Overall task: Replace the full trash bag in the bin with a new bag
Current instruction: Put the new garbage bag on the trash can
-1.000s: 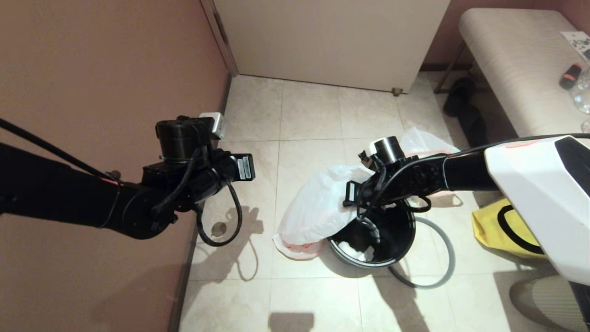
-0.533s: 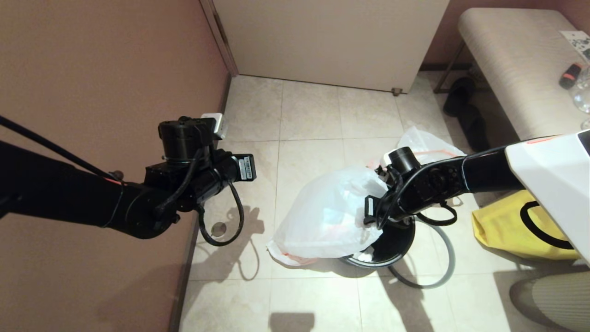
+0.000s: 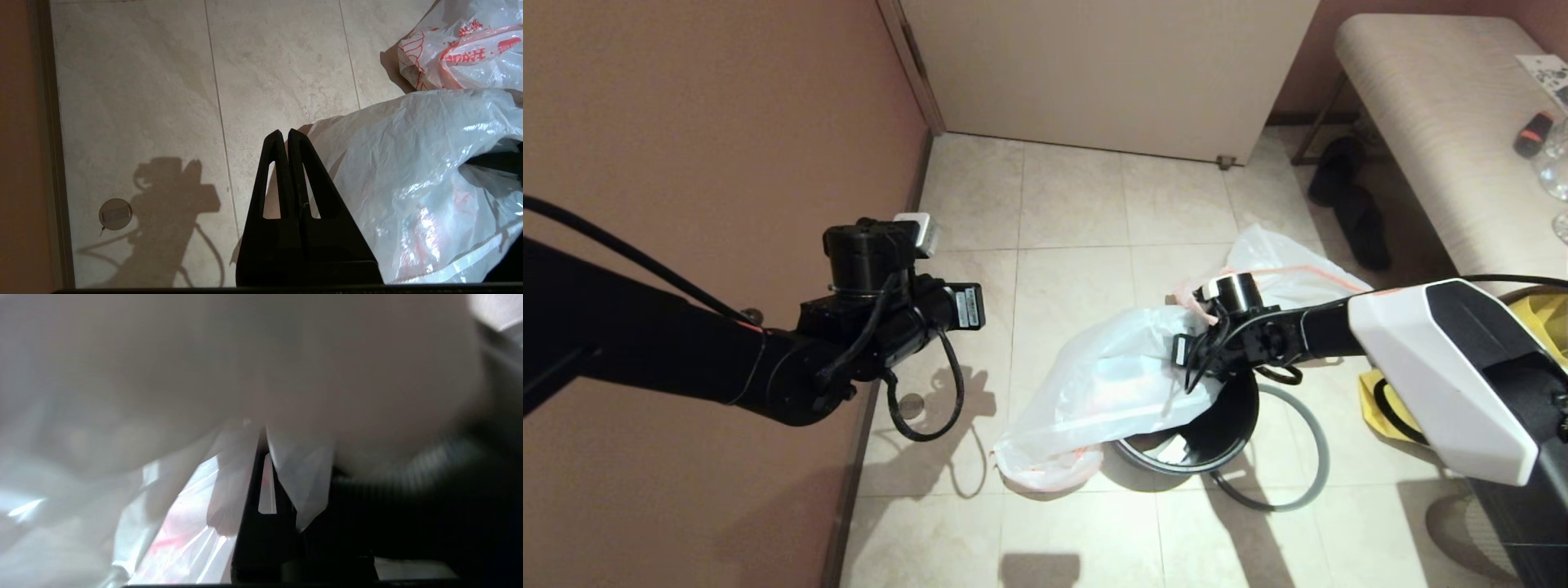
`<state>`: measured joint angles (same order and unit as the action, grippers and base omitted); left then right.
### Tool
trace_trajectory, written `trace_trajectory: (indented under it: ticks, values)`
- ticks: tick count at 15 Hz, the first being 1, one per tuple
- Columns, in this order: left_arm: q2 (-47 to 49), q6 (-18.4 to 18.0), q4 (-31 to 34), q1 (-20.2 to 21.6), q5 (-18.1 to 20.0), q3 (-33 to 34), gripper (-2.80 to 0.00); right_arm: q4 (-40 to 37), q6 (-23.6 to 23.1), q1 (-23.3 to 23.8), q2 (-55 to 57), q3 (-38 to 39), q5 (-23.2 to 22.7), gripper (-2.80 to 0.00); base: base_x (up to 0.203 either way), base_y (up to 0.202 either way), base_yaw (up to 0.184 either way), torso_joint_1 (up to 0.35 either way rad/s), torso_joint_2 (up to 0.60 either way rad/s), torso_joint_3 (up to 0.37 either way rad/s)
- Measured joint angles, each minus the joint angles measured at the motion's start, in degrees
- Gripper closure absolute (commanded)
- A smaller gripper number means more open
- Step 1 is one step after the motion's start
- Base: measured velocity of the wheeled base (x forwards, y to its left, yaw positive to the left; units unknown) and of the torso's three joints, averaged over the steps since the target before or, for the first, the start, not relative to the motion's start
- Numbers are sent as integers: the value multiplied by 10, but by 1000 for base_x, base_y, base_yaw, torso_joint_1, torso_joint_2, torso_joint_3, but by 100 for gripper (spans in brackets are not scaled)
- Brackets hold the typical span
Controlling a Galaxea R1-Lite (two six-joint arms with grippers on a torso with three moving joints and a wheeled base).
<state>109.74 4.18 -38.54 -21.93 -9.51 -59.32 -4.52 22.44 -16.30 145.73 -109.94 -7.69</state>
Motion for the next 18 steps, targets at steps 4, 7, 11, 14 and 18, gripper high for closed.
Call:
trace_trajectory:
  ticks: [4,7,11,14,18]
  values:
    - [22,-1,0,-15,-17,-1,0,84,-125,5,89,-38,52,0,0,0,0,0,0,0]
    - [32,-2,0,-18,-19,-3,0,94,-193,-3,122,-40,100,0,0,0,0,0,0,0]
    - [37,-2,0,-19,-22,-5,0,95,-238,-12,150,-40,130,0,0,0,0,0,0,0]
    - [38,-2,0,-19,-22,-5,0,95,-252,-16,166,-40,183,0,0,0,0,0,0,0]
    - [38,-1,0,-22,-23,-5,0,95,-234,-16,147,4,206,0,0,0,0,0,0,0]
